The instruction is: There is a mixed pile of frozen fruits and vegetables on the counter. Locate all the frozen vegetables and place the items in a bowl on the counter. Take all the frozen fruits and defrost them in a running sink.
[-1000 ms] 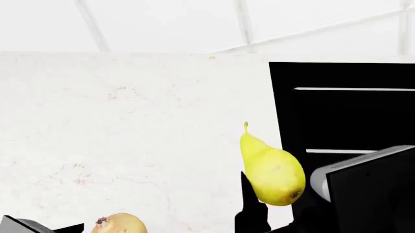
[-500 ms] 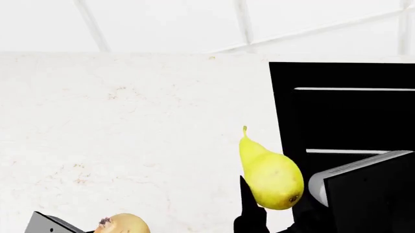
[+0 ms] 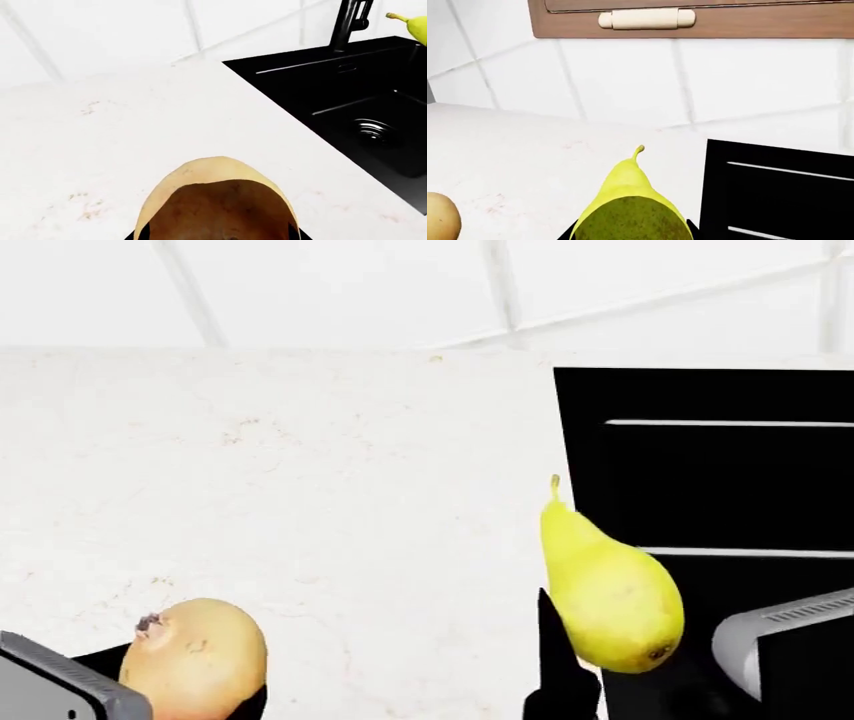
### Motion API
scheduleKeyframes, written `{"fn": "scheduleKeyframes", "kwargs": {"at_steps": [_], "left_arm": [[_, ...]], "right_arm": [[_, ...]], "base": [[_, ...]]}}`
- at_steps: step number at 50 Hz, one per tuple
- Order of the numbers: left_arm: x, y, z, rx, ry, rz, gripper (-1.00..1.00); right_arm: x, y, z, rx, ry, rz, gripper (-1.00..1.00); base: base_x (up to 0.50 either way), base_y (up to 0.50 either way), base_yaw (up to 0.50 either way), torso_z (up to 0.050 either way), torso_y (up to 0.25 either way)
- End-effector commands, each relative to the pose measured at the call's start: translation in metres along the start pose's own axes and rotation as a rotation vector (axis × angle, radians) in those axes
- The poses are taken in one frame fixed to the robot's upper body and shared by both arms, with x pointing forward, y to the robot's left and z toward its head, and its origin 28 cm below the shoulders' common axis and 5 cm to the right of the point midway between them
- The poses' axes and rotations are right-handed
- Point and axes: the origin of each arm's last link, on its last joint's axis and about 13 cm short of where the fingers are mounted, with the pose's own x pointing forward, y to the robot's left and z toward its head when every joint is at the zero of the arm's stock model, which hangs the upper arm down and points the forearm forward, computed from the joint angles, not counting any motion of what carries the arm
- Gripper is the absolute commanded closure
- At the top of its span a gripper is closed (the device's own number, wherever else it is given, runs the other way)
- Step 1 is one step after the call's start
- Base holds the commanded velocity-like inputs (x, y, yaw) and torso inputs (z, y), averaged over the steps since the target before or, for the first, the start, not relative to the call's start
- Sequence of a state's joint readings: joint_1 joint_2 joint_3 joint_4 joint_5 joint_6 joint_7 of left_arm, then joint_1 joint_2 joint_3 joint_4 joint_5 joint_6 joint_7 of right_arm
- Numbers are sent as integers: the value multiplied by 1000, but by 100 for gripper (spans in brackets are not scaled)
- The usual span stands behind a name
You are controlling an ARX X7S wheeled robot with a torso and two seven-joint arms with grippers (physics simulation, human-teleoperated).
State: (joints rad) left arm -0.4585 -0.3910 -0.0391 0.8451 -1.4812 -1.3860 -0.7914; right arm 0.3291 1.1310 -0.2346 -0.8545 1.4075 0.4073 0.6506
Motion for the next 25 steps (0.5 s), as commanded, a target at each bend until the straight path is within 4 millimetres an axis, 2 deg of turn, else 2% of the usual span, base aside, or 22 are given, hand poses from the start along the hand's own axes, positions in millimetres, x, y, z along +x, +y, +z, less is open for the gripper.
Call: {"fn": "scheduleKeyframes", "kwargs": {"at_steps": [1, 10, 14, 20, 25], "left_arm": [[-19, 4, 27, -21, -136, 42, 100], [-23, 12, 30, -27, -159, 97, 100], [-25, 13, 34, -35, -170, 105, 100], [-29, 14, 29, -37, -166, 105, 100], [-29, 14, 29, -43, -168, 107, 100]], "right_arm": [[-17, 0, 13, -55, -94, -34, 100], [-32, 0, 9, -52, -109, -72, 100], [-31, 1, 9, -61, -106, -63, 100], [-32, 0, 9, -67, -87, -77, 100], [-35, 0, 9, -92, -83, -83, 100]], "base": [[0, 0, 0, 0, 0], [0, 0, 0, 1, 1], [0, 0, 0, 0, 0], [0, 0, 0, 0, 0], [23, -463, 0, 0, 0]]}}
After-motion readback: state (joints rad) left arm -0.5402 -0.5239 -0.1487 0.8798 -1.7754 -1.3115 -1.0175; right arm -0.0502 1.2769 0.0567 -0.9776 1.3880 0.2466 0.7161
